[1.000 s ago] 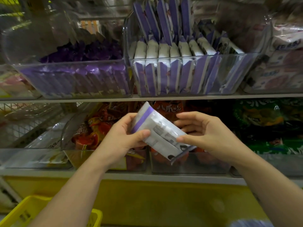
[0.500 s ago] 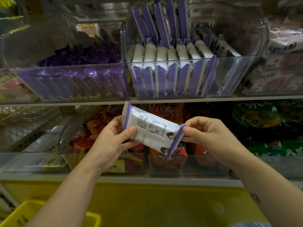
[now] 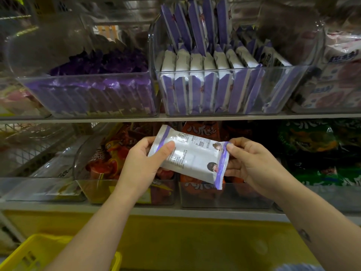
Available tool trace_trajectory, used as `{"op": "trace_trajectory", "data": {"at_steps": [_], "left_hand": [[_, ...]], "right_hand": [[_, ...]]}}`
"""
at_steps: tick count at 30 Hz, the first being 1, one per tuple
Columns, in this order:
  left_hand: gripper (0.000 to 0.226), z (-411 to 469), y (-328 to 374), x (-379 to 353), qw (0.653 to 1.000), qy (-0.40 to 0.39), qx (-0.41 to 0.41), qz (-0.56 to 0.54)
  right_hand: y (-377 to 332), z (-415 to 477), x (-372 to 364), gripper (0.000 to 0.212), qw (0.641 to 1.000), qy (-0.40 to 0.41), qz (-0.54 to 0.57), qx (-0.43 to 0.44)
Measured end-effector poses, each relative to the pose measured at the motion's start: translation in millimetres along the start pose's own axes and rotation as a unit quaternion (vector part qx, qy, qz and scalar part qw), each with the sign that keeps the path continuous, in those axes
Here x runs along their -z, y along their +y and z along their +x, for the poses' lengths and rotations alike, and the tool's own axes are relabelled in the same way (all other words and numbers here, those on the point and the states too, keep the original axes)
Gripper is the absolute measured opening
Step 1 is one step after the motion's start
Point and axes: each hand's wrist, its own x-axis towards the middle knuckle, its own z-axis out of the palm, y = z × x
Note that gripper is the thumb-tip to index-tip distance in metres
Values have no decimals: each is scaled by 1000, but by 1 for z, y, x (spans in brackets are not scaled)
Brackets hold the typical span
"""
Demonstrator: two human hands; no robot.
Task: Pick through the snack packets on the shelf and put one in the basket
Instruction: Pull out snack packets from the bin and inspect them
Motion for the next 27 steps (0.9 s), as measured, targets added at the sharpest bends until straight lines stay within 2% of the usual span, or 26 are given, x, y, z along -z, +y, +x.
{"op": "trace_trajectory", "data": {"at_steps": [3, 5, 8, 11, 14, 17, 20, 23, 27], "left_hand": [[69, 2, -2, 4, 999, -35, 19, -27], [64, 4, -5, 7, 994, -71, 42, -78], [41, 4, -5, 5, 987, -121, 38, -103], [37, 2, -2, -4, 987, -111, 15, -113], [47, -1, 3, -18, 995, -18, -13, -93], [43, -9, 5, -28, 999, 43, -24, 13], [50, -17, 7, -39, 997, -5, -3, 79], [96, -23, 7, -49, 994, -87, 57, 35], [105, -24, 5, -51, 992, -100, 74, -26]], "right_hand": [[-4, 1, 5, 35, 999, -38, 13, -23], [-7, 1, 7, 50, 991, -117, 25, -66], [-4, -3, 4, 40, 966, -226, 15, -125], [-2, -6, 1, 33, 957, -262, 35, -121], [-4, -7, -2, 40, 966, -238, 50, -93], [-4, -8, -6, 39, 978, -198, 29, -54], [-2, -9, -9, 29, 988, -154, 12, -10], [0, -9, -13, 27, 992, -128, 2, 12], [3, -9, -14, 27, 992, -121, -26, 31]]}}
